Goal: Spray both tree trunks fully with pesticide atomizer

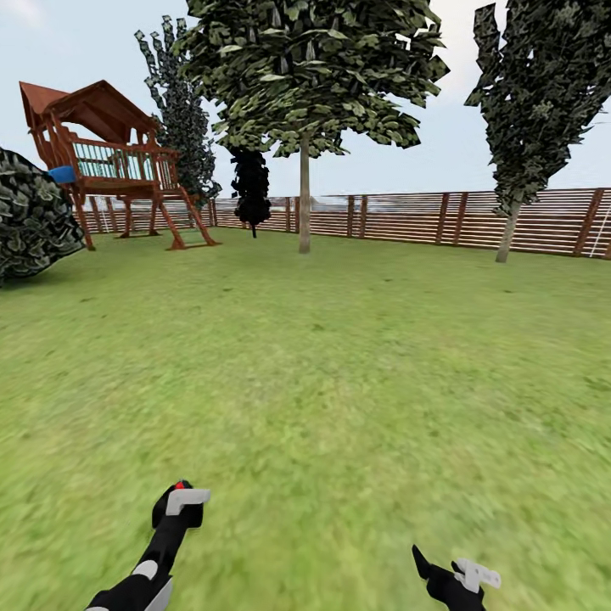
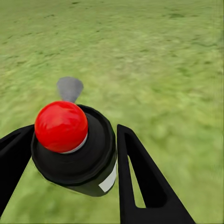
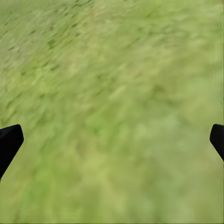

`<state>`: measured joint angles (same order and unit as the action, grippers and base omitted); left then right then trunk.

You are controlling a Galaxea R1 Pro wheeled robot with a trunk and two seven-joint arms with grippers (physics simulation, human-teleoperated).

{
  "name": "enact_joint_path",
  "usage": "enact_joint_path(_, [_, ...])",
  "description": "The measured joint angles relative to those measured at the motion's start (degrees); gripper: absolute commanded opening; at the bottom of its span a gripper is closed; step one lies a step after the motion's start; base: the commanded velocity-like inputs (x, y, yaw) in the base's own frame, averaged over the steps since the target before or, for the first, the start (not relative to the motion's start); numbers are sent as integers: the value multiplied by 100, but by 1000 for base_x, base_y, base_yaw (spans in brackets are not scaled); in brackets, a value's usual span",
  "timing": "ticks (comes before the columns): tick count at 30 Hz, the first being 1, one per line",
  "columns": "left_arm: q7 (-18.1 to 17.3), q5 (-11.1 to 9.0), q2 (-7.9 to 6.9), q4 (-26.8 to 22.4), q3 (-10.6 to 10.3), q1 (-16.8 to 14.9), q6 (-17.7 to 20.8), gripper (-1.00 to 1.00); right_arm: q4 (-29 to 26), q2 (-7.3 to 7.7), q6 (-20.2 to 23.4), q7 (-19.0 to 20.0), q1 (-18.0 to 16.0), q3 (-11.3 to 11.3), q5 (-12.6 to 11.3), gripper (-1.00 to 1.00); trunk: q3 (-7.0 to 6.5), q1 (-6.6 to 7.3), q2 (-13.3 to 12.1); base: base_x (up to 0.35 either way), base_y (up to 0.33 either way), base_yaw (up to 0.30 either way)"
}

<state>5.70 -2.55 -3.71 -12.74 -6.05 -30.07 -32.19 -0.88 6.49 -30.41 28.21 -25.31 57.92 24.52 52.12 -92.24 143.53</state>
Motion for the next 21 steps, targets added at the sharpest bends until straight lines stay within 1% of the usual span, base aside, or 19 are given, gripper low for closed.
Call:
enact_joint_path(4, [-4, 5, -28, -3, 7, -1, 9, -100, 0, 0, 0, -3, 0, 0, 0, 100, 0, 0, 0, 329, 0, 0])
enact_joint_path(7, [-20, -10, -155, -8, 17, -1, 9, -100, 0, 0, 0, -4, 0, 0, 0, 100, 0, 0, 0, 329, 0, 0])
enact_joint_path(8, [-23, -3, -168, -4, 5, -2, 11, -100, 0, 0, 0, -2, 0, 0, 0, 100, 0, 0, 0, 329, 0, 0])
enact_joint_path(21, [-26, 8, -157, 9, -18, 1, 11, -100, -2, -6, 0, 0, 0, 0, 0, 100, 0, 0, 0, 329, 0, 0])
